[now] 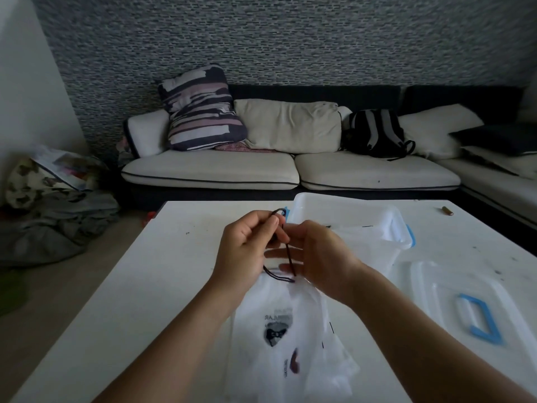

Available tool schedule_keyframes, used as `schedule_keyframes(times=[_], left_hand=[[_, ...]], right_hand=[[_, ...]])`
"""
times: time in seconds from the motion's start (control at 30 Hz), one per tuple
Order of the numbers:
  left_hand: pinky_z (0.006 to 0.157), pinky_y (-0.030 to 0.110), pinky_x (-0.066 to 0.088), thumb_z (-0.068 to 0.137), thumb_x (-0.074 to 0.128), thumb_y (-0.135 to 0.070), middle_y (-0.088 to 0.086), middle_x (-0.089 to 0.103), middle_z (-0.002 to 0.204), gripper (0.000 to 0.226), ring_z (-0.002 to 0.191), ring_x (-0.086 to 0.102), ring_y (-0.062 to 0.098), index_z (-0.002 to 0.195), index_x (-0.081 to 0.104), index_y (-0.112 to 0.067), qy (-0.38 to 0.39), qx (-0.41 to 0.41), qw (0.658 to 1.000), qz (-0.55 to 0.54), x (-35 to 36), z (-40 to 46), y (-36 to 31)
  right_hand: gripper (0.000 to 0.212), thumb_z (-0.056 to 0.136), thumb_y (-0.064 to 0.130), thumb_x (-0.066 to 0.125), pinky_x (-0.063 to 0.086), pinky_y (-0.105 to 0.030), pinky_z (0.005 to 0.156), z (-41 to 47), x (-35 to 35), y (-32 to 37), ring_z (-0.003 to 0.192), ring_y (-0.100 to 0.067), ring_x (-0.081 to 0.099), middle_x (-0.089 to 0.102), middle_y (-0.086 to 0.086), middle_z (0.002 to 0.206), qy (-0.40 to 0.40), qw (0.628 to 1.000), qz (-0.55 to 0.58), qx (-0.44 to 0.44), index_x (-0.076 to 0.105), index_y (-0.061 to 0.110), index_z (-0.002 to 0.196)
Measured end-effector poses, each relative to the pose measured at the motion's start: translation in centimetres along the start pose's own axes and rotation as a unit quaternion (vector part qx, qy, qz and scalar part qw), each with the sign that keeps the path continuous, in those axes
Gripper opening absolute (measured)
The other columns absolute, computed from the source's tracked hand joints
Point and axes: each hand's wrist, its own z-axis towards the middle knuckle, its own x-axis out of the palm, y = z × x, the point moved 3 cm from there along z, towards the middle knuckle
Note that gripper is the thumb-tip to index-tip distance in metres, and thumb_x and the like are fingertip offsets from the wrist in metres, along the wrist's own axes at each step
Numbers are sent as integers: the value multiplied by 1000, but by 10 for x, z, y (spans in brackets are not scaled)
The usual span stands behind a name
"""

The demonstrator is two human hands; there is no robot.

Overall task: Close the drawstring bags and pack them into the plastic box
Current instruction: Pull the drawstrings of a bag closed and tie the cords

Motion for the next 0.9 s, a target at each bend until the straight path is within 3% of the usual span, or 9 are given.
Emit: schedule_keyframes(times=[0.17, 0.3, 0.4, 0.5, 0.57, 0.63, 0.73, 0.83, 0.9], left_hand=[[95, 27, 49, 100, 55, -20, -1, 75, 88, 16, 97, 69, 11, 95, 69, -13, -89, -103, 977, -165, -1, 3, 10], [71, 25, 58, 97, 58, -11, -3, 59, 71, 15, 66, 62, 8, 84, 64, -16, -220, -255, 839, -428, -38, 22, 30], [57, 22, 57, 98, 57, -8, -2, 53, 65, 11, 52, 56, 9, 94, 67, -8, -267, -249, 866, -342, -70, 30, 36], [59, 23, 57, 100, 54, -10, -1, 53, 64, 15, 57, 56, 11, 98, 69, -8, -205, -212, 935, -198, -64, 26, 32], [59, 24, 57, 101, 54, -10, -1, 55, 63, 17, 57, 58, 12, 96, 71, -9, -178, -169, 960, -136, -54, 21, 27], [62, 28, 57, 101, 55, -11, 0, 56, 62, 17, 56, 58, 13, 96, 71, -10, -178, -129, 970, -104, -50, 20, 23], [67, 35, 60, 101, 56, -12, 2, 62, 65, 17, 58, 63, 16, 118, 58, -15, -203, -99, 974, -16, -55, 23, 25], [61, 29, 60, 100, 52, -6, 6, 69, 75, 51, 62, 70, 20, 141, 33, -29, -192, -74, 966, 157, -65, 22, 30], [61, 29, 60, 101, 50, -9, 4, 70, 81, 43, 65, 69, 16, 136, 42, -33, -112, -43, 950, 288, -64, 23, 30]], right_hand=[[14, 100, 18, 54, 55, -30, 93, 9, -11, 4, 88, -15, 67, 74, 0, 86, -68, 959, 268, -63, 67, 13, 99], [20, 100, -1, 44, 59, -25, 57, 10, -44, 21, 61, -12, 56, 57, -5, 61, -109, 893, 427, -88, 64, 2, 96], [26, 100, -3, 41, 43, -16, 46, 5, -68, 30, 47, -7, 39, 51, -4, 66, -149, 950, 265, -72, 66, 3, 97], [24, 98, 0, 53, 34, -19, 50, -2, -67, 30, 49, -8, 37, 54, -3, 69, -134, 976, -138, -107, 75, 9, 98], [14, 95, 20, 65, 38, -17, 52, -4, -52, 24, 52, -7, 46, 62, 4, 69, -85, 879, -451, -129, 79, 21, 94], [23, 84, 50, 73, 49, -18, 62, -4, -38, 13, 65, -4, 60, 69, 9, 78, -44, 778, -615, -117, 77, 27, 86], [33, 83, 51, 74, 50, -22, 66, -5, -26, 6, 72, -7, 59, 65, 3, 81, -54, 744, -649, -147, 72, 18, 81], [23, 90, 31, 72, 37, -11, 50, -7, -25, 11, 48, -1, 53, 63, 5, 67, -38, 822, -546, -157, 73, 10, 80], [21, 91, 25, 71, 35, -10, 48, -8, -29, 15, 43, -2, 48, 64, 2, 64, -46, 838, -521, -156, 74, 10, 78]])
